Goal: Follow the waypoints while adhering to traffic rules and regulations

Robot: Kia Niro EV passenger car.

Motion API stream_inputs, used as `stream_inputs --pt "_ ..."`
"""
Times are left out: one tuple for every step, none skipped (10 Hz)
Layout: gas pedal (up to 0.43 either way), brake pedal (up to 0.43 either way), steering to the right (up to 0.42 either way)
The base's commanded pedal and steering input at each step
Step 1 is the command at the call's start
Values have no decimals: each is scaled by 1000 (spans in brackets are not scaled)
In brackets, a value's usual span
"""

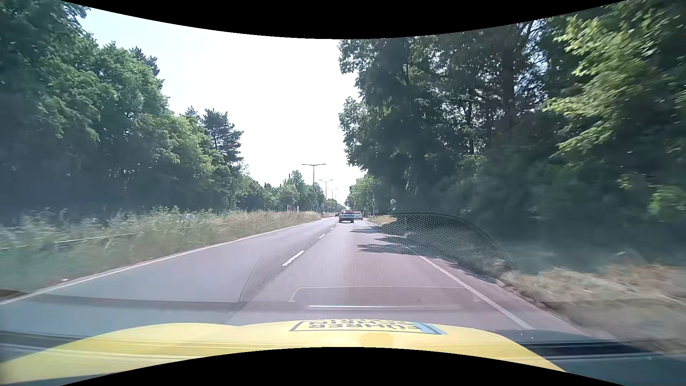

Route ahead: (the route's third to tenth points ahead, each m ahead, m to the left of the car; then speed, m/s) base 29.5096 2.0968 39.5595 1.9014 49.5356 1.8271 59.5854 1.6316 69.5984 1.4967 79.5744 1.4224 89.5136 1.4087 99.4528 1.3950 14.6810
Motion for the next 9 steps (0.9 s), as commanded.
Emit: stream_inputs --pt "79 0 -1" --pt "79 0 0" --pt "79 0 0" --pt "79 0 0" --pt "79 0 0" --pt "79 0 0" --pt "79 0 0" --pt "79 0 0" --pt "79 0 0"
